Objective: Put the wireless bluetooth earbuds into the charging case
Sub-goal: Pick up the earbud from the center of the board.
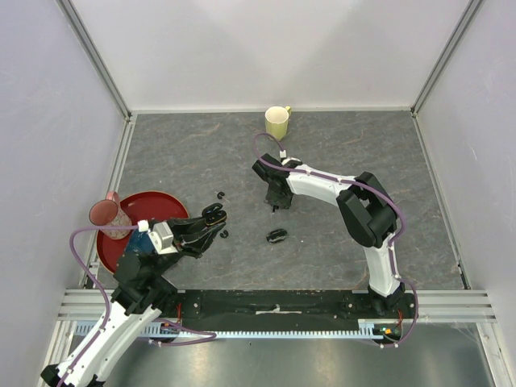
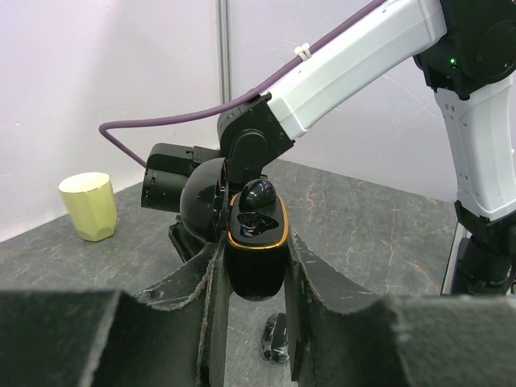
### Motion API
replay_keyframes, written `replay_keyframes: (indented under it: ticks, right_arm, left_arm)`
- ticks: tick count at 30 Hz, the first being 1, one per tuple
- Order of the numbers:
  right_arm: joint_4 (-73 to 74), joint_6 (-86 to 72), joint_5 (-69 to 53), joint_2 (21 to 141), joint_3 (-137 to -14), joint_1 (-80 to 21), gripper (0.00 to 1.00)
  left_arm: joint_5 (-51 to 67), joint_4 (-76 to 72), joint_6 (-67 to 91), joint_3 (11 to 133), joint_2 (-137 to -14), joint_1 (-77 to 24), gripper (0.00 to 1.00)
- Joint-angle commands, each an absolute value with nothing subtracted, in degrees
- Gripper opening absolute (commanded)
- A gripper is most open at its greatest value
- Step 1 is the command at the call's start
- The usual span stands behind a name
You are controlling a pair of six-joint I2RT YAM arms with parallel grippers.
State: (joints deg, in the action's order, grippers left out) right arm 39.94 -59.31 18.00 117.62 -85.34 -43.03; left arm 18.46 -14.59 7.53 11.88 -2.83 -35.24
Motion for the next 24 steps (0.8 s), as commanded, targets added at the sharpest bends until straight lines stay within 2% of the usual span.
replay_keyframes:
  ticks: [1, 24]
  right_arm:
    - [40.43, -58.62, 18.72, 118.74, -87.36, -43.51, 0.44]
    - [40.34, -57.04, 18.28, 119.71, -86.92, -44.12, 0.4]
  left_arm:
    - [17.93, -15.21, 5.98, 11.69, -2.9, -35.42, 0.02]
    - [17.93, -15.29, 6.5, 11.43, -2.99, -35.42, 0.02]
